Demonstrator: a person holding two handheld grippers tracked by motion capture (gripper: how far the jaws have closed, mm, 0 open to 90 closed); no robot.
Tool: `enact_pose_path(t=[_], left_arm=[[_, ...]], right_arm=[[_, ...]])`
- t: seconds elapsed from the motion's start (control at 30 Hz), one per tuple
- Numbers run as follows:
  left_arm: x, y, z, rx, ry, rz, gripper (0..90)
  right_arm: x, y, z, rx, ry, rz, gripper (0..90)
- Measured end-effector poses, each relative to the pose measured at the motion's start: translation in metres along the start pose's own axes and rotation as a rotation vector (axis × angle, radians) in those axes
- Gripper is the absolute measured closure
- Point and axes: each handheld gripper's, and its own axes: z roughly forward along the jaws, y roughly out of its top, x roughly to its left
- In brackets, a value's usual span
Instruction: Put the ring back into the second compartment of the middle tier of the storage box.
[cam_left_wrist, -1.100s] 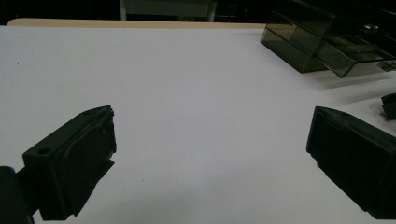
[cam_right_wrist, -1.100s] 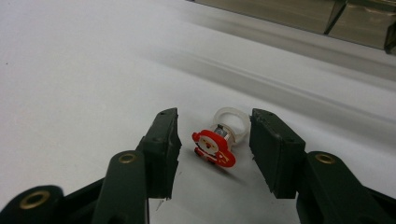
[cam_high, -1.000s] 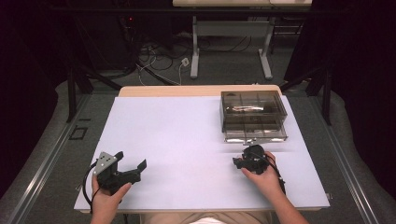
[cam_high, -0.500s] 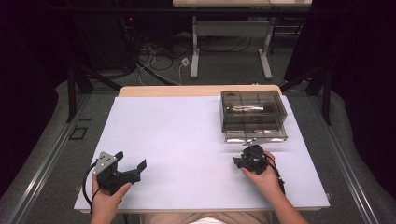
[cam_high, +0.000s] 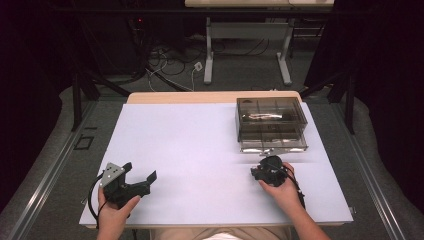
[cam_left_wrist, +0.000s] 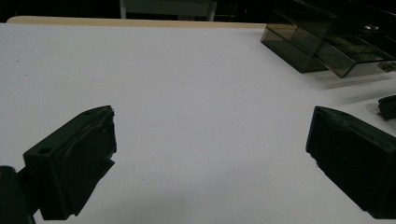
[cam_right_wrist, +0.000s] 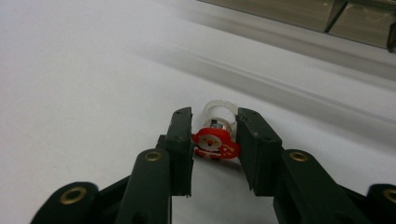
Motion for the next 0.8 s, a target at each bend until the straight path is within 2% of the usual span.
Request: enact_pose_path(t=[0.8], left_arm=[[0.0004, -0.0003, 0.0002, -0.005, 0.0, -0.015, 1.7]], right_arm=[[0.0005, 0.0003, -0.001, -0.01, 0.011, 0.012, 67.9]])
